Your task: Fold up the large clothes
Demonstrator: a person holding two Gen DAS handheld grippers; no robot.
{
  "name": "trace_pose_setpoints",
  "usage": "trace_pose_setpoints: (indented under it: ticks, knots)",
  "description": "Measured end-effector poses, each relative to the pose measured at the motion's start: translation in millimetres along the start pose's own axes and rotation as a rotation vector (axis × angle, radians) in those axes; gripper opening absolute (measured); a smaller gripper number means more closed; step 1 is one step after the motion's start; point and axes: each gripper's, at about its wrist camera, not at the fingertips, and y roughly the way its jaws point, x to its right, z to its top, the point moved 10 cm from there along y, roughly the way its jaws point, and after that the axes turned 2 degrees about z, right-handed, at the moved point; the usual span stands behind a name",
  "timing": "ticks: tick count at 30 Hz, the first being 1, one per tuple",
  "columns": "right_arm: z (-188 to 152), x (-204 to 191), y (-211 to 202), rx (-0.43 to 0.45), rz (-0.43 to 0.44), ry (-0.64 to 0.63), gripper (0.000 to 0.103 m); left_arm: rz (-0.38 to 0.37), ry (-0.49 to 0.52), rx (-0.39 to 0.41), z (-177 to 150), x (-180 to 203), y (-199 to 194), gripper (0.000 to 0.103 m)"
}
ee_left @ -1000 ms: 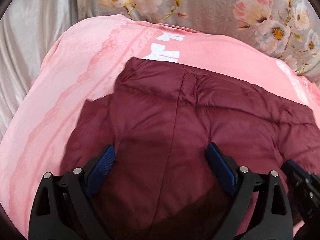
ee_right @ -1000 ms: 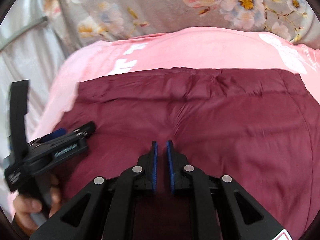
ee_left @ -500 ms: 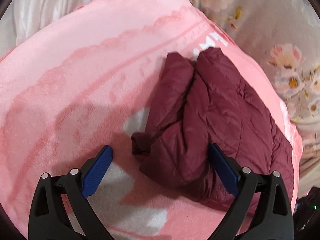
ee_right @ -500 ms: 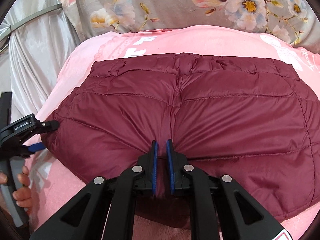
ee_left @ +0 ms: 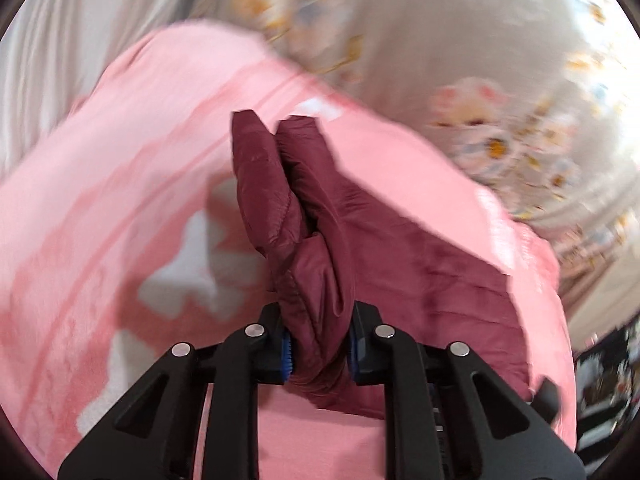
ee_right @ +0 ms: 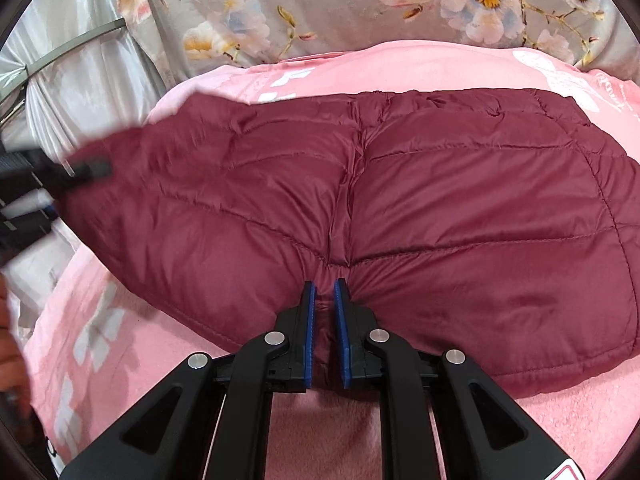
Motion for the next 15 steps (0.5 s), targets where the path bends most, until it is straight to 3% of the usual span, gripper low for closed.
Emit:
trace_pose_setpoints:
  ticks: [6, 11, 15]
  knots:
    - [9.5, 23.6, -49.6, 0.052, 0.038, 0.12, 0.012, -0.139, 0.209, 0.021, 5.4, 115.6, -20.1, 0.018]
    - [11.4, 90.0, -105.9, 0.112, -0.105, 0.196, 0.012, -0.194, 0.339, -0.026, -19.5, 194.1, -0.6, 0.018]
    - [2.7, 148.6, -141.2, 0.146, -0.195, 0.293, 0.012, -0.19, 0.43, -0.131, -70.6, 241.8, 41.3, 0.018]
